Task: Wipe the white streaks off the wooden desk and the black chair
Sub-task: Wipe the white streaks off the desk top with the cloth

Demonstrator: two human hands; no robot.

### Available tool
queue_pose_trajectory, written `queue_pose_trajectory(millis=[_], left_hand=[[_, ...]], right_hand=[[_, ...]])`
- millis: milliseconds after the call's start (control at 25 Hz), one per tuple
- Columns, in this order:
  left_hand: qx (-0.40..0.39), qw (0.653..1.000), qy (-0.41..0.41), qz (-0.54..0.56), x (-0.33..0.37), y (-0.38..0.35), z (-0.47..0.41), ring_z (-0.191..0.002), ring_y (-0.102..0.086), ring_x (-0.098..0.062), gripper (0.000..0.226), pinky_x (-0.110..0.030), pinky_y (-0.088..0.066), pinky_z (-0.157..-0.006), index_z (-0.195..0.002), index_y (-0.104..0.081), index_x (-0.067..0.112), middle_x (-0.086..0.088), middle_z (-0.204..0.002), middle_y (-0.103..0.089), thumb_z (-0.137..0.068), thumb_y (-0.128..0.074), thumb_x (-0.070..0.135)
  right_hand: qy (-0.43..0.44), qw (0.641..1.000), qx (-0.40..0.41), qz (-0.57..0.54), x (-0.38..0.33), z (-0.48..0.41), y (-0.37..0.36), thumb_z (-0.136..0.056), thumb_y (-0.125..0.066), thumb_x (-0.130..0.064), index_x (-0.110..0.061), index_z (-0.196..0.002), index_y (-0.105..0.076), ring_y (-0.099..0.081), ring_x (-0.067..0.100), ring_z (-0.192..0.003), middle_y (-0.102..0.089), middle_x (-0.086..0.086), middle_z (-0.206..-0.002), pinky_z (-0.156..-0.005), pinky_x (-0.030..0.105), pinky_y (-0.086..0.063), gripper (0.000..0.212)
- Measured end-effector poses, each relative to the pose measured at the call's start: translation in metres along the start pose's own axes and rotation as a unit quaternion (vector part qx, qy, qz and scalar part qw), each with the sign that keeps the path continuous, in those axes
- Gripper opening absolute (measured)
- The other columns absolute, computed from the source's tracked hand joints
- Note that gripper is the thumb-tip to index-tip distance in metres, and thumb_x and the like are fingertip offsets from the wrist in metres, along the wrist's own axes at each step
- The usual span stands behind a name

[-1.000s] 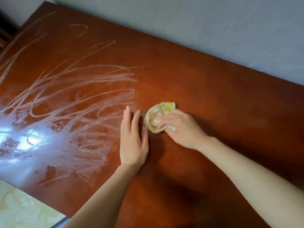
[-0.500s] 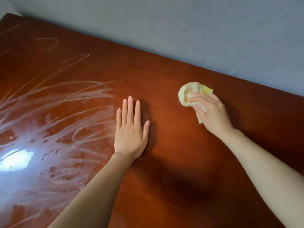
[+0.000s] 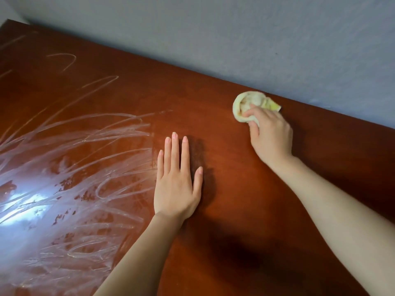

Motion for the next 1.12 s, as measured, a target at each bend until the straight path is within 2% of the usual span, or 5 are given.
queue_pose_trajectory(millis=[280,440,800,1000,1120], left_hand=[[0.015,0.999,-0.014,0.034,0.002,0.004,0.002,-0.146,0.014,-0.018,0.061,-0.031,0.008,-0.119,-0.152,0.001,0.017,-0.004,-0.16,0.008,-0.099,-0.013,0.044],[0.022,0.998,-0.024,0.046,0.005,0.006,0.003,-0.146,0.014,-0.019,0.059,-0.03,0.009,-0.118,-0.152,0.0,0.018,-0.004,-0.16,0.008,-0.1,-0.011,0.043],[0.027,0.999,-0.017,0.036,0.004,0.005,0.002,-0.147,0.014,-0.022,0.058,-0.034,0.006,-0.119,-0.152,0.001,0.019,-0.008,-0.16,0.007,-0.101,-0.012,0.043],[0.033,0.999,-0.01,0.024,0.001,0.004,0.001,-0.146,0.014,-0.023,0.057,-0.034,0.01,-0.119,-0.152,0.006,0.022,-0.007,-0.159,0.009,-0.101,-0.011,0.043],[0.026,0.999,-0.012,0.025,0.0,0.001,0.001,-0.146,0.015,-0.023,0.057,-0.034,0.01,-0.119,-0.151,0.005,0.022,-0.008,-0.159,0.01,-0.101,-0.013,0.042]], right_hand=[[0.165,0.979,-0.062,-0.101,-0.06,0.103,0.008,-0.079,-0.06,-0.01,-0.021,-0.089,-0.07,-0.062,0.015,-0.097,-0.068,-0.007,-0.111,-0.076,0.032,-0.052,0.017],[0.307,0.946,-0.087,-0.06,-0.061,0.108,0.012,-0.085,-0.063,-0.016,-0.022,-0.092,-0.072,-0.062,0.016,-0.094,-0.068,-0.006,-0.111,-0.074,0.03,-0.05,0.013],[0.038,0.996,-0.071,-0.031,-0.045,-0.058,-0.034,-0.089,-0.059,-0.014,-0.018,-0.104,-0.063,-0.057,0.03,-0.1,-0.066,0.003,-0.105,-0.073,0.035,-0.043,0.017],[0.036,0.994,-0.101,-0.028,-0.089,-0.094,-0.064,-0.093,-0.053,-0.02,-0.023,-0.109,-0.06,-0.057,0.027,-0.104,-0.064,0.002,-0.111,-0.079,0.035,-0.042,0.018],[0.107,0.977,-0.177,-0.04,-0.122,-0.094,-0.078,-0.092,-0.052,-0.027,-0.031,-0.109,-0.061,-0.057,0.031,-0.107,-0.064,0.001,-0.117,-0.083,0.035,-0.041,0.019]])
Point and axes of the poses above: each hand's wrist, its own z-axis away from the middle knuckle, its own y-axis out of the back of the hand, x = y × z, the point moved 8 cm from there along -z, towards the middle knuckle
